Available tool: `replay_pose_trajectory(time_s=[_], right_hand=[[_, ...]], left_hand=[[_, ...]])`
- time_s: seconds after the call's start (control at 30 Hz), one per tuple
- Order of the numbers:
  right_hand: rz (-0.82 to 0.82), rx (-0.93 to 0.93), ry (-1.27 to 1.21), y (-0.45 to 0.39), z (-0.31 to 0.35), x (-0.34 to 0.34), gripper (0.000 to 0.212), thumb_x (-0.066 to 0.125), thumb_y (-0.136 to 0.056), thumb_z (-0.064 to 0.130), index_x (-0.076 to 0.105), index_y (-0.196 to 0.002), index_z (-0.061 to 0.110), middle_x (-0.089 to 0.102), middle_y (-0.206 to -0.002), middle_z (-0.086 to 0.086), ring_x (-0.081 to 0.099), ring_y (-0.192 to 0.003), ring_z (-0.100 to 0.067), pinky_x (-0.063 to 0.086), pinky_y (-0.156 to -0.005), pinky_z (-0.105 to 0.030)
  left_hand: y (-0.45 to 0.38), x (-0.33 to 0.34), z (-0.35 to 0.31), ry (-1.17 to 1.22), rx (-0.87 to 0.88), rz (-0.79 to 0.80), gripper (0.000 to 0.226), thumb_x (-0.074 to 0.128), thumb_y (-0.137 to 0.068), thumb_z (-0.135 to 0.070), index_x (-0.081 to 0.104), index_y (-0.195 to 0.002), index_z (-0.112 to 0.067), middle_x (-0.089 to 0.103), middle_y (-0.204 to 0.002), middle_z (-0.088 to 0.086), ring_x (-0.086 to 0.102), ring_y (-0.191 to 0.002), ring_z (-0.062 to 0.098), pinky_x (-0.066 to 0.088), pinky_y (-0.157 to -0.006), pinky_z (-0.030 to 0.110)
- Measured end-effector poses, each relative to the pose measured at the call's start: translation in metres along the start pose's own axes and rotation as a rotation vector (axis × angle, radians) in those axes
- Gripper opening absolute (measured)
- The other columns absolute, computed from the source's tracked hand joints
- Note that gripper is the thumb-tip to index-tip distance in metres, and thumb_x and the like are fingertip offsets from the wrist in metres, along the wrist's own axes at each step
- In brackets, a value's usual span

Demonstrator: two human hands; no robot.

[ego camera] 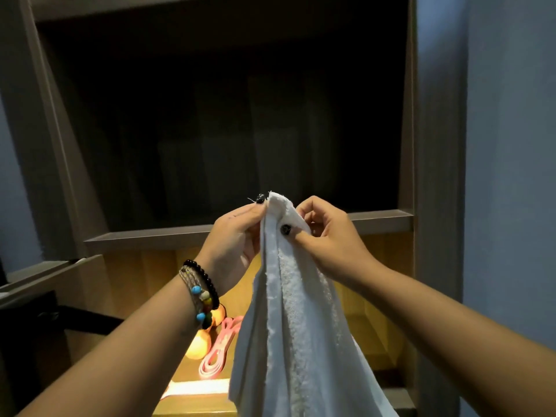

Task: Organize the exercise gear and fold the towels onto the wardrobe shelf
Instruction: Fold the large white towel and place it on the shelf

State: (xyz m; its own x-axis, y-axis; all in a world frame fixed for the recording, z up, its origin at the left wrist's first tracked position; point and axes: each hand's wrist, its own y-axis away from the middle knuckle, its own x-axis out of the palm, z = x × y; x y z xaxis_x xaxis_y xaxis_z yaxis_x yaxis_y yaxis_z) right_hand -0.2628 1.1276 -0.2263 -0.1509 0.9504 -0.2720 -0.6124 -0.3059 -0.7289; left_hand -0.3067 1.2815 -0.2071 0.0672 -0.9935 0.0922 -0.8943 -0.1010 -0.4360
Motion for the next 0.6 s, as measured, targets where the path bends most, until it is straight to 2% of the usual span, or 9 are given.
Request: replay_pose_trajectory(time_s=[0.07,0.13,0.23,0.3,0.37,0.43,0.53,0.57,0.6], right_hand=[[-0.027,-0.009,0.006,-0.004,-0.001,0.006,0.010,0.067,-0.088,0.020,0.057,-0.088,0.021,0.062,-0.086,0.001,0.063,-0.082,-0.017,0.058,-0.069,-0.032],[-0.055,-0.013,-0.010,-0.008,-0.002,0.012,0.010,0.068,-0.087,0.023,0.059,-0.088,0.020,0.063,-0.085,0.001,0.063,-0.081,-0.017,0.058,-0.069,-0.034],[-0.037,-0.007,-0.043,-0.009,-0.003,0.022,0.013,0.073,-0.083,0.023,0.062,-0.085,0.015,0.065,-0.081,-0.005,0.063,-0.078,-0.024,0.055,-0.068,-0.040],[-0.009,0.016,-0.046,-0.007,-0.004,0.032,0.016,0.074,-0.082,0.024,0.063,-0.086,0.013,0.066,-0.082,-0.008,0.064,-0.080,-0.028,0.055,-0.069,-0.042],[-0.003,0.082,-0.081,-0.002,-0.010,0.040,0.020,0.075,-0.080,0.027,0.063,-0.088,0.014,0.066,-0.080,-0.006,0.061,-0.073,-0.025,0.053,-0.068,-0.040],[0.033,0.213,-0.113,0.009,-0.024,0.048,0.033,0.078,-0.075,0.038,0.058,-0.093,0.019,0.064,-0.076,-0.001,0.058,-0.069,-0.015,0.050,-0.066,-0.037],[0.137,0.432,-0.008,0.034,-0.046,0.063,0.073,0.076,-0.057,0.067,0.043,-0.114,0.035,0.066,-0.098,0.007,0.066,-0.086,-0.012,0.057,-0.078,-0.037],[0.165,0.447,-0.008,0.040,-0.050,0.067,0.077,0.075,-0.056,0.069,0.043,-0.118,0.036,0.064,-0.105,0.008,0.066,-0.090,-0.011,0.057,-0.080,-0.038],[0.186,0.440,-0.037,0.043,-0.053,0.071,0.071,0.076,-0.059,0.066,0.048,-0.116,0.034,0.064,-0.107,0.010,0.066,-0.091,-0.010,0.057,-0.081,-0.039]], left_hand=[[0.003,-0.004,0.000,0.006,0.023,0.028,0.041,0.054,-0.088,-0.026,0.062,-0.114,0.004,0.061,-0.103,0.019,0.060,-0.091,0.026,0.052,-0.080,0.036],[0.007,-0.009,0.001,-0.045,0.070,0.037,0.036,0.060,-0.083,-0.022,0.064,-0.112,0.000,0.067,-0.102,0.014,0.065,-0.091,0.023,0.055,-0.078,0.032],[0.008,-0.015,0.003,-0.148,0.124,-0.104,0.020,0.062,-0.088,-0.022,0.068,-0.103,-0.009,0.072,-0.095,0.005,0.069,-0.091,0.019,0.057,-0.076,0.032],[0.008,-0.018,0.007,-0.118,0.088,-0.183,0.019,0.061,-0.091,-0.021,0.069,-0.101,-0.008,0.072,-0.094,0.009,0.069,-0.088,0.021,0.058,-0.076,0.036],[0.007,-0.020,0.010,-0.095,0.023,-0.236,0.018,0.058,-0.093,-0.017,0.069,-0.101,-0.005,0.070,-0.098,0.015,0.068,-0.088,0.025,0.058,-0.079,0.040],[0.004,-0.025,0.012,-0.084,-0.023,-0.257,0.018,0.057,-0.094,-0.016,0.072,-0.097,-0.006,0.070,-0.099,0.016,0.067,-0.091,0.026,0.056,-0.083,0.042],[0.002,-0.038,0.011,-0.047,-0.012,-0.239,0.016,0.060,-0.092,-0.017,0.075,-0.087,-0.012,0.068,-0.085,0.008,0.065,-0.083,0.022,0.057,-0.075,0.037],[0.002,-0.042,0.009,-0.044,-0.010,-0.220,0.016,0.060,-0.092,-0.018,0.074,-0.086,-0.013,0.066,-0.081,0.005,0.064,-0.078,0.019,0.055,-0.069,0.033],[0.004,-0.046,0.008,-0.051,-0.012,-0.194,0.016,0.059,-0.093,-0.019,0.073,-0.086,-0.013,0.065,-0.078,0.003,0.062,-0.074,0.016,0.054,-0.065,0.031]])
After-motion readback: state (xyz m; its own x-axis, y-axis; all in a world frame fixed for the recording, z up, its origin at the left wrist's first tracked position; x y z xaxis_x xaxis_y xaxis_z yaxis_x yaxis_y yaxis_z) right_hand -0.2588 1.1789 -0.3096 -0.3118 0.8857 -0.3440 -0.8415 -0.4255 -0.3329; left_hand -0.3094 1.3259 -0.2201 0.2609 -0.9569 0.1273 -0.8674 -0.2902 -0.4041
